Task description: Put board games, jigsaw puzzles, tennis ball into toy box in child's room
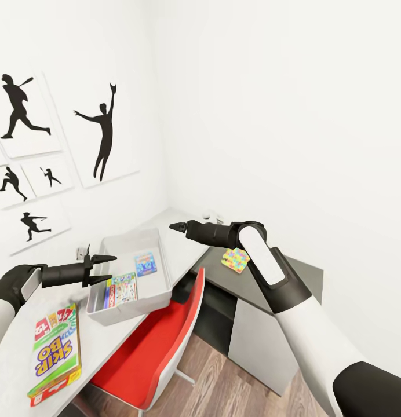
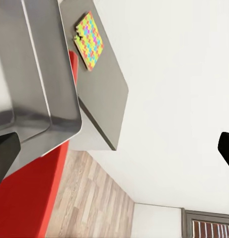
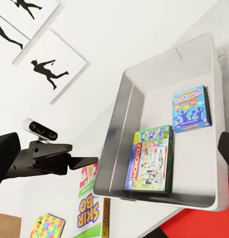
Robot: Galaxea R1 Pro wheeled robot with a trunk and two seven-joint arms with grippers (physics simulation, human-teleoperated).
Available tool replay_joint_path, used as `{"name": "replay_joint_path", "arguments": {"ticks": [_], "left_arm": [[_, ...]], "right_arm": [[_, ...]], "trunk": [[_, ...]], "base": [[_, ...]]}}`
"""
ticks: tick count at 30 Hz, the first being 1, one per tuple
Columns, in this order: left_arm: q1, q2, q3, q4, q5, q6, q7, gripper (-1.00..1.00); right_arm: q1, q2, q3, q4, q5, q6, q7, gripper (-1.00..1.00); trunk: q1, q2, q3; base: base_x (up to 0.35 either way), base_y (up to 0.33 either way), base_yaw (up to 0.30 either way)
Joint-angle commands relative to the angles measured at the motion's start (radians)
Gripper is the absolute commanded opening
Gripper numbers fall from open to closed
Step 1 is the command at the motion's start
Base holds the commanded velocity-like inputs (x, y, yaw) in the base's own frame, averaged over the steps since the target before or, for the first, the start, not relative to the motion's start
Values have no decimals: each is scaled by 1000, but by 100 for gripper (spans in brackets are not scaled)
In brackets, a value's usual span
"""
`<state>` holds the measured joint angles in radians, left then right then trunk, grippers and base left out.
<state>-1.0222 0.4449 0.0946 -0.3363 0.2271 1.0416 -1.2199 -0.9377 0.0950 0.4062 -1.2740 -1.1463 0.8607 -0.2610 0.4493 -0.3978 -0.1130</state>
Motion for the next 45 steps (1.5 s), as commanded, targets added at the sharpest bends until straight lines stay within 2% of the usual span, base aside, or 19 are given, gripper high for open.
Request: {"name": "replay_joint_path", "arguments": {"ticks": [1, 45], "left_arm": [[-1, 0, 2, 0, -2, 6, -3, 100], [-1, 0, 4, 0, 0, 6, -6, 100]], "right_arm": [[-1, 0, 0, -1, -10, 1, -10, 100], [-1, 0, 0, -2, -10, 1, -10, 100]], "trunk": [[1, -2, -1], [1, -2, 70]], "base": [[0, 0, 0], [0, 0, 0]]}}
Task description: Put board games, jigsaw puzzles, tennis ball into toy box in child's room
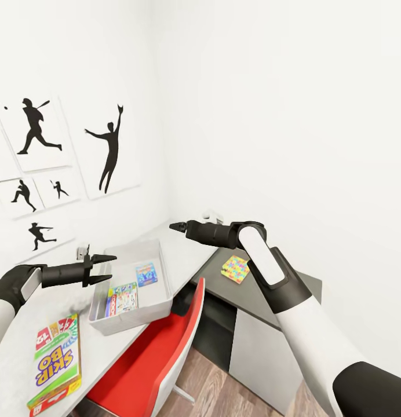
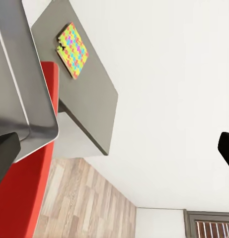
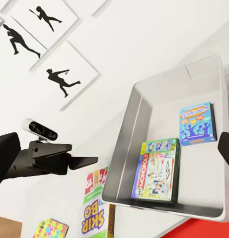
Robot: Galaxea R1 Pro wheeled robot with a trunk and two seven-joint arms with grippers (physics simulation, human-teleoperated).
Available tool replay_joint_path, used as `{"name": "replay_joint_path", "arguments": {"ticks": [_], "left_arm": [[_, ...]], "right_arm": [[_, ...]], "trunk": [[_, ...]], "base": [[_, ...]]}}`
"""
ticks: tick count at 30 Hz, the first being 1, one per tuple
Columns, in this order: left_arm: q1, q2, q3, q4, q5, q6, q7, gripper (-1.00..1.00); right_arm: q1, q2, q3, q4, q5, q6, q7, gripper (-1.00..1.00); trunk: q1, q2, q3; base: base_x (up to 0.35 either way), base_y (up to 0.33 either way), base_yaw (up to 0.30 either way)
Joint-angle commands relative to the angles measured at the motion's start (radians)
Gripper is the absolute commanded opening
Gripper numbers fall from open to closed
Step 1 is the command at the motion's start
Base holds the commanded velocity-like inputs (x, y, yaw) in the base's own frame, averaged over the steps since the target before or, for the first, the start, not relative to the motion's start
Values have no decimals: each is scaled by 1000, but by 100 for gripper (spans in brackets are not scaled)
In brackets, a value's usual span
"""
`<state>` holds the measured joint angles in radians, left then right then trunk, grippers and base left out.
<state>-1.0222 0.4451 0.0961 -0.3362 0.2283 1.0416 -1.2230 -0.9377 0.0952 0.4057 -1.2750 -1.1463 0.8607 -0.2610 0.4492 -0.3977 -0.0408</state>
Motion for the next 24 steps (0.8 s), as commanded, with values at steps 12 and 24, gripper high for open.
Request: {"name": "replay_joint_path", "arguments": {"ticks": [12, 24], "left_arm": [[-1, 0, 1, 0, -3, 6, -32, 100], [-1, 0, 0, 0, -3, 6, -35, 100]], "right_arm": [[-1, 0, 0, -3, -10, 1, -11, 100], [-1, -1, -2, -4, -12, 1, -10, 100]], "trunk": [[1, -2, 1], [1, -2, 1]], "base": [[0, 0, 0], [0, 0, 0]]}}
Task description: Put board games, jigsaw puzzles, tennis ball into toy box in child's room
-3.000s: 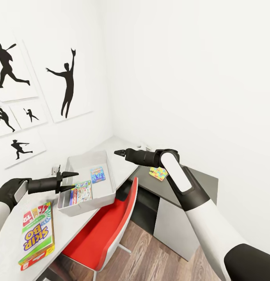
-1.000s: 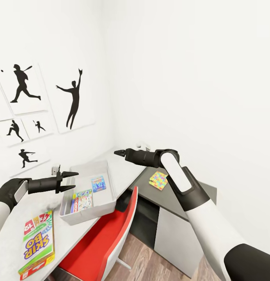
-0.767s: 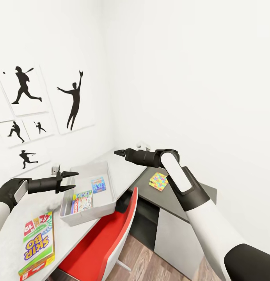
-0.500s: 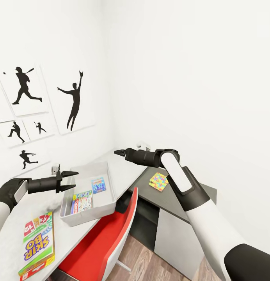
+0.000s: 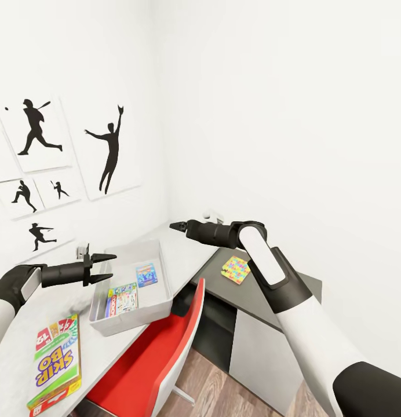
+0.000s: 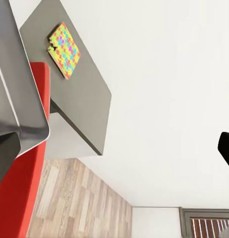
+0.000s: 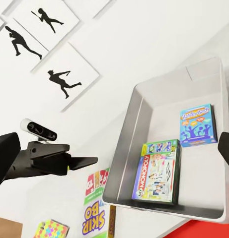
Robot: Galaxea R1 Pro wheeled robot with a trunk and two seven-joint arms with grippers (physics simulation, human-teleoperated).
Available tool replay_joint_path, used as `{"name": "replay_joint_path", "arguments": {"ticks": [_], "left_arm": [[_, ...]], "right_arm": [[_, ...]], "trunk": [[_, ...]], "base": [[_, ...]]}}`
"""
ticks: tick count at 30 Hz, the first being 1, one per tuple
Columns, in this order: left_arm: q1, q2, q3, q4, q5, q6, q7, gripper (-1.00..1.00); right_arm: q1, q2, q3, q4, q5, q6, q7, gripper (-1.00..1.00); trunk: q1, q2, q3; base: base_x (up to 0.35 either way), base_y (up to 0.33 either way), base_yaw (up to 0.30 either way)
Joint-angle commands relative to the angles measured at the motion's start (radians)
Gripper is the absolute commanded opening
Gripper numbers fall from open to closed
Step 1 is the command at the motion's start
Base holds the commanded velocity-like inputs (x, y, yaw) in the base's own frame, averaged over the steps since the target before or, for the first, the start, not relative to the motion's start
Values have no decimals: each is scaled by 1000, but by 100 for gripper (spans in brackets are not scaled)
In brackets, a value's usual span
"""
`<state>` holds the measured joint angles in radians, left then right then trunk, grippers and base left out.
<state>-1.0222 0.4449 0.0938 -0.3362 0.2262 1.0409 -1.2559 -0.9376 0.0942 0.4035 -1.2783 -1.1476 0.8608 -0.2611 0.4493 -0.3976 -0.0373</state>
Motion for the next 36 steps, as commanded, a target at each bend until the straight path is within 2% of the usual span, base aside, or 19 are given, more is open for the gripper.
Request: {"name": "replay_joint_path", "arguments": {"ticks": [1, 23, 36], "left_arm": [[-1, 0, 2, 0, -1, 6, -2, 100], [-1, 0, 1, 0, 0, 6, -3, 100], [-1, 0, 1, 0, 1, 6, -3, 100]], "right_arm": [[-1, 0, 0, -1, -10, 2, -10, 100], [0, 1, 0, -1, -11, 0, -12, 100], [0, 1, -1, 0, -10, 0, -12, 100]], "trunk": [[1, -2, -2], [1, -2, -2], [1, -2, -2]], "base": [[0, 0, 0], [0, 0, 1], [0, 0, 190]]}}
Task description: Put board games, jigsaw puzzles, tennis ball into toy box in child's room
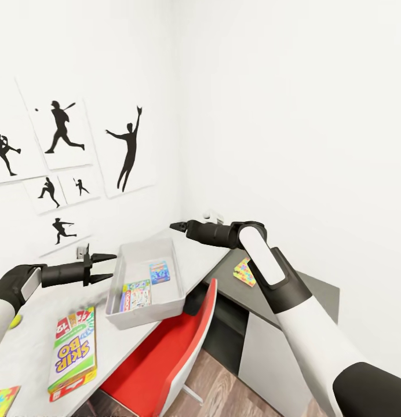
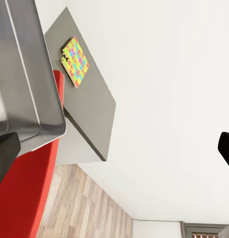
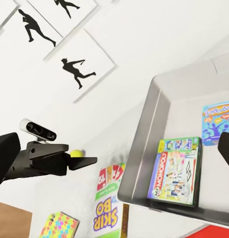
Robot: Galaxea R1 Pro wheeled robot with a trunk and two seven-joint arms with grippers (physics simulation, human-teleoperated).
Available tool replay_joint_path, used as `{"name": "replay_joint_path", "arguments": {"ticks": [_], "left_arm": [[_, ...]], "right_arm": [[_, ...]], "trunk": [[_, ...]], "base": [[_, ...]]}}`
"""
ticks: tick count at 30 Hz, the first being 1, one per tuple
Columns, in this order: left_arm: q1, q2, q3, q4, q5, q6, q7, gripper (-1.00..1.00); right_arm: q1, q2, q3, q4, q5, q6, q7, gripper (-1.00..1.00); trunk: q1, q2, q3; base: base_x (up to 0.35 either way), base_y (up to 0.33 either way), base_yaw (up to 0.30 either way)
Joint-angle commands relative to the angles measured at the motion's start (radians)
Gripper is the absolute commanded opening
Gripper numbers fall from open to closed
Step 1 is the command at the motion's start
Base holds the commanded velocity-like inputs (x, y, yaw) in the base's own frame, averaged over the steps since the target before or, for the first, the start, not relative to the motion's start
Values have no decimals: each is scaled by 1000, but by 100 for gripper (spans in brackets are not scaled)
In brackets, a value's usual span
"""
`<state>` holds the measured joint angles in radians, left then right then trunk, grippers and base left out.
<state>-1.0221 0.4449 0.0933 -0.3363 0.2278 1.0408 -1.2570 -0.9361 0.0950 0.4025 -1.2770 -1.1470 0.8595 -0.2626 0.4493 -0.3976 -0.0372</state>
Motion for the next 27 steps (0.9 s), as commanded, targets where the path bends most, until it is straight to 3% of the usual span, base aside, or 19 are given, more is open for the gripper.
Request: {"name": "replay_joint_path", "arguments": {"ticks": [1, 18, 27], "left_arm": [[-1, 0, 2, 0, -1, 6, -2, 100], [-1, 0, 2, 0, -1, 6, -2, 100], [-1, 0, 1, -1, -1, 6, -2, 100]], "right_arm": [[-1, 0, 0, -1, -11, 1, -10, 100], [-1, 0, 1, -1, -10, 1, -11, 100], [-1, 2, 3, -1, -10, 1, -12, 100]], "trunk": [[1, -2, -2], [1, -2, -2], [1, -2, -2]], "base": [[0, 0, 57], [-72, 20, 7], [-42, 22, 213]]}}
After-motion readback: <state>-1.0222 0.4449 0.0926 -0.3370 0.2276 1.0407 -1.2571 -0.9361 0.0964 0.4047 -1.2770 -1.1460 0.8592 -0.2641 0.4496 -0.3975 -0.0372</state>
